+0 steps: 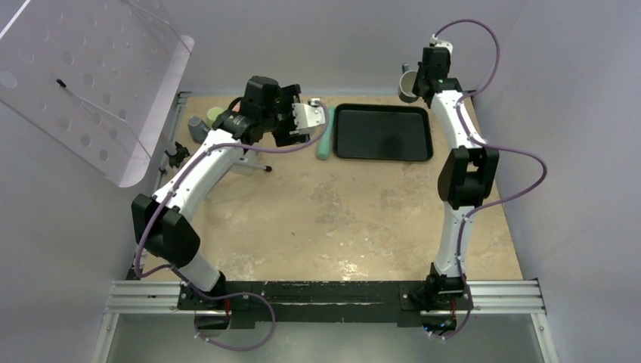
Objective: Turn the mug right side up
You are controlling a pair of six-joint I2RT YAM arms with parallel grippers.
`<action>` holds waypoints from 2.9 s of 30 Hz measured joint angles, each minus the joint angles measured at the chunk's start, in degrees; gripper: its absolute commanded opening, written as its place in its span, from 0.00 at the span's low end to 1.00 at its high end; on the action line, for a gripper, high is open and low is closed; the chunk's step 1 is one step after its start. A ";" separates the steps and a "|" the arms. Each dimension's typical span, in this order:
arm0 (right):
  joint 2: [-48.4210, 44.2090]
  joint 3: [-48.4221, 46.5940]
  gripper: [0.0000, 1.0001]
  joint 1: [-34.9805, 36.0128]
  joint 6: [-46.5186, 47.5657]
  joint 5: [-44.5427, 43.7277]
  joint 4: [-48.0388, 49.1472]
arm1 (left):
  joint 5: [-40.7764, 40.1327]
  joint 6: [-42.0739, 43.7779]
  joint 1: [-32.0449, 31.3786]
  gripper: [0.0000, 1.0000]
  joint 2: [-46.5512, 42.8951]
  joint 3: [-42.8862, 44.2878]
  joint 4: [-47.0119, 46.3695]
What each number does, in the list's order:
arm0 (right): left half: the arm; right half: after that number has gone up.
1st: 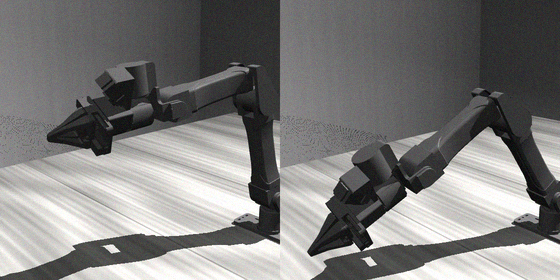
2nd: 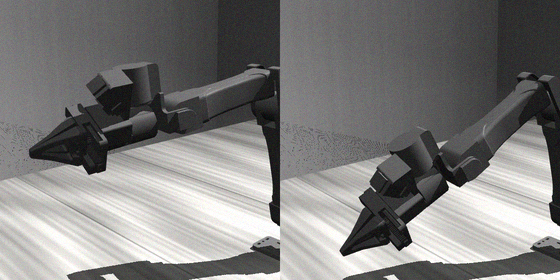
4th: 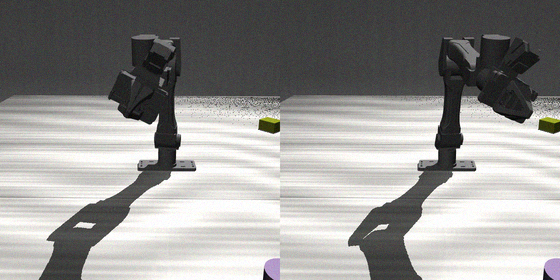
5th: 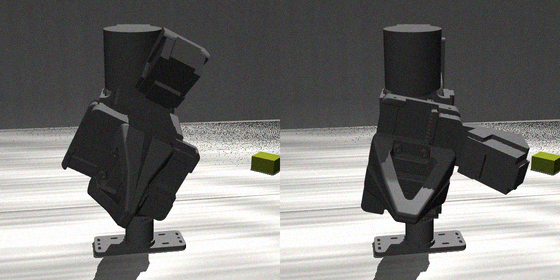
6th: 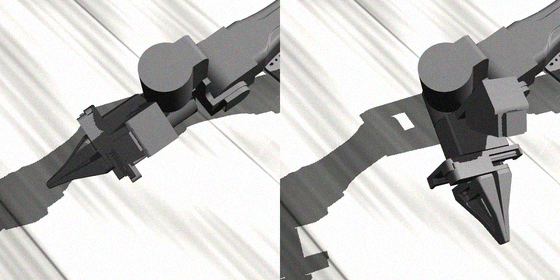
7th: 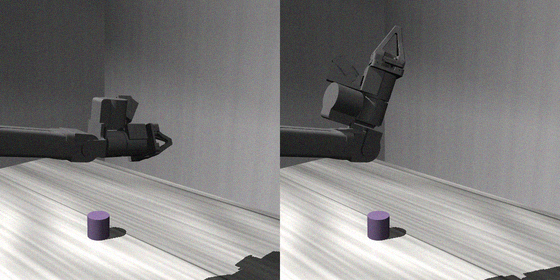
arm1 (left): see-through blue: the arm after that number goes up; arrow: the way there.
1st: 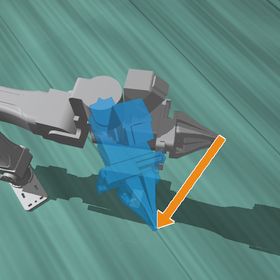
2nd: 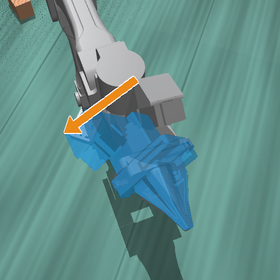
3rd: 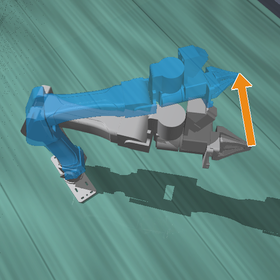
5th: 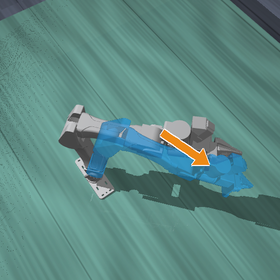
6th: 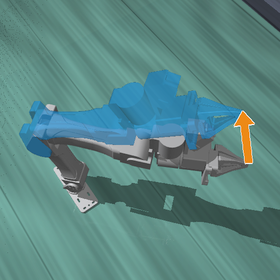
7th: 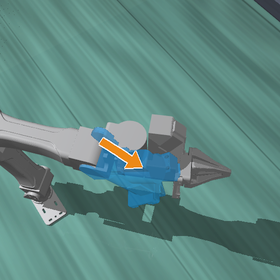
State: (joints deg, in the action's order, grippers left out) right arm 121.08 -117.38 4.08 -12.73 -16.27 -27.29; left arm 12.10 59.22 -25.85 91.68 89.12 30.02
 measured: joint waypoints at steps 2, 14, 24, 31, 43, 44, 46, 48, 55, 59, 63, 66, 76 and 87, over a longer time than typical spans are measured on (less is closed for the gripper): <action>5.16 -4.61 0.00 -1.53 0.37 -1.51 -0.13 | 0.00 -8.26 0.24 1.00 1.57 2.34 3.78; 15.58 -8.17 0.00 -6.56 1.03 -1.79 -2.51 | -1.88 -43.82 4.24 0.93 11.19 4.13 11.54; 15.69 -9.18 0.00 -6.29 1.03 -0.74 -3.98 | -5.95 -53.70 6.25 0.88 25.68 11.93 8.76; 12.28 -5.88 0.00 -6.29 1.31 -0.02 -5.11 | -6.82 -55.23 6.47 0.88 30.84 16.70 8.22; 14.58 -6.12 0.11 -6.36 0.42 3.37 -6.16 | -8.66 -59.74 7.15 0.88 39.17 24.26 8.09; 14.78 -6.19 0.17 -6.38 0.24 3.41 -6.08 | -8.90 -59.89 7.15 0.88 39.39 24.30 8.24; 14.80 -6.58 0.28 -6.40 0.15 3.76 -6.29 | -9.18 -60.13 7.19 0.88 39.78 24.59 8.41; 14.80 -6.88 0.35 -6.51 0.09 3.89 -6.40 | -9.66 -60.15 7.19 0.88 40.13 25.00 8.35; 14.80 -8.96 0.58 -6.73 0.46 3.93 -6.05 | -10.38 -60.15 7.26 0.85 40.92 25.73 8.20; 14.64 -9.05 0.61 -6.78 1.25 4.02 -6.10 | -9.40 -60.28 7.34 0.80 42.16 27.02 8.22; 13.38 -8.39 0.62 -6.78 1.88 4.39 -6.10 | -7.10 -60.54 7.34 0.72 43.54 28.74 8.28; 9.51 -5.01 0.63 -6.78 2.54 5.49 -5.70 | -5.25 -61.09 7.34 0.49 44.65 30.75 8.81; -2.38 0.07 0.63 -6.78 3.87 7.48 -3.08 | -3.78 -62.20 7.34 0.00 46.90 35.08 10.23; -13.99 16.11 0.67 -5.33 2.69 15.98 -0.42 | 0.33 -62.16 7.45 0.00 41.57 28.22 10.60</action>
State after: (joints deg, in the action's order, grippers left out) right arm 107.09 -101.27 -1.26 -10.04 -0.30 -27.70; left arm 12.43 -2.94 -18.39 133.25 117.34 40.62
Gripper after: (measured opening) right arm 0.652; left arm 0.114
